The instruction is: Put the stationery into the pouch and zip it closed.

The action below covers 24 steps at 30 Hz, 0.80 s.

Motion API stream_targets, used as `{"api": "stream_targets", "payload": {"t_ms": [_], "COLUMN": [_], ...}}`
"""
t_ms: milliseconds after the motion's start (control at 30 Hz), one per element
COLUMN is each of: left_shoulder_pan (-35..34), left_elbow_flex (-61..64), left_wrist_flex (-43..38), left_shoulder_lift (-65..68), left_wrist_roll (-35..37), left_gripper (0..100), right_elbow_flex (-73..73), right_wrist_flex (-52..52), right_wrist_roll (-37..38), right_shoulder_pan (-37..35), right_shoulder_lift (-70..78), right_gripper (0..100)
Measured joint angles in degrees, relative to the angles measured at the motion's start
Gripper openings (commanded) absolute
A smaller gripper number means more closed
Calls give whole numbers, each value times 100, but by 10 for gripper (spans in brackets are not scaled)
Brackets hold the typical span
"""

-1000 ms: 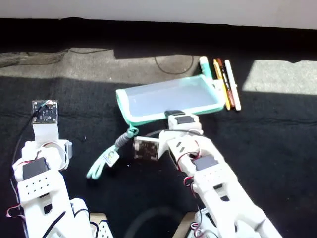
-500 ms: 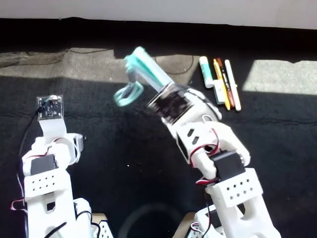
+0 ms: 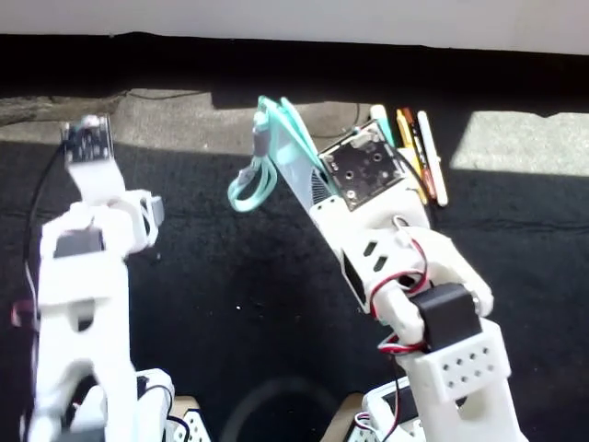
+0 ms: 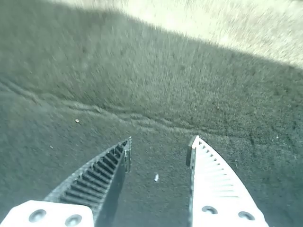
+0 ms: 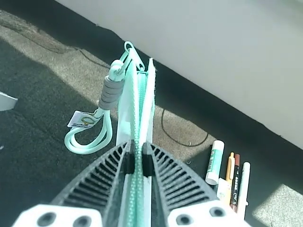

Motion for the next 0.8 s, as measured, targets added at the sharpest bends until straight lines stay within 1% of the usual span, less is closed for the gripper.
{"api": "stream_targets", "payload": {"t_ms": [100,167,267,400,467,500,600,633,667,800], "left_shoulder_pan": [70,167,281,308,308,308,308,308,308,308], "left_elbow_flex": [-1565,-2699,-4211,-5503,-5881,-6013,-6215,-6259,-6286,-6303], "left_wrist_flex": [1037,1785,2778,3763,4018,4105,4255,4290,4290,4281], "left_shoulder_lift": [1345,2215,3446,4826,5257,5407,5565,5574,5574,5574], "left_wrist_roll": [158,176,176,176,176,176,176,176,176,176], "left_gripper": [207,207,207,206,206,206,206,206,206,206], "right_elbow_flex": [-132,62,818,2154,2796,3086,3385,3420,3534,3578], "right_wrist_flex": [229,246,167,-484,-914,-1108,-1257,-1204,-1099,-941], "right_wrist_roll": [0,0,-9,-9,-26,-26,-35,-35,-35,-26], "right_shoulder_pan": [0,0,0,0,0,0,0,0,0,9], "right_shoulder_lift": [-26,-44,-62,-53,-105,-132,-141,-141,-114,18], "right_gripper": [6,6,6,6,13,33,164,183,171,57]}}
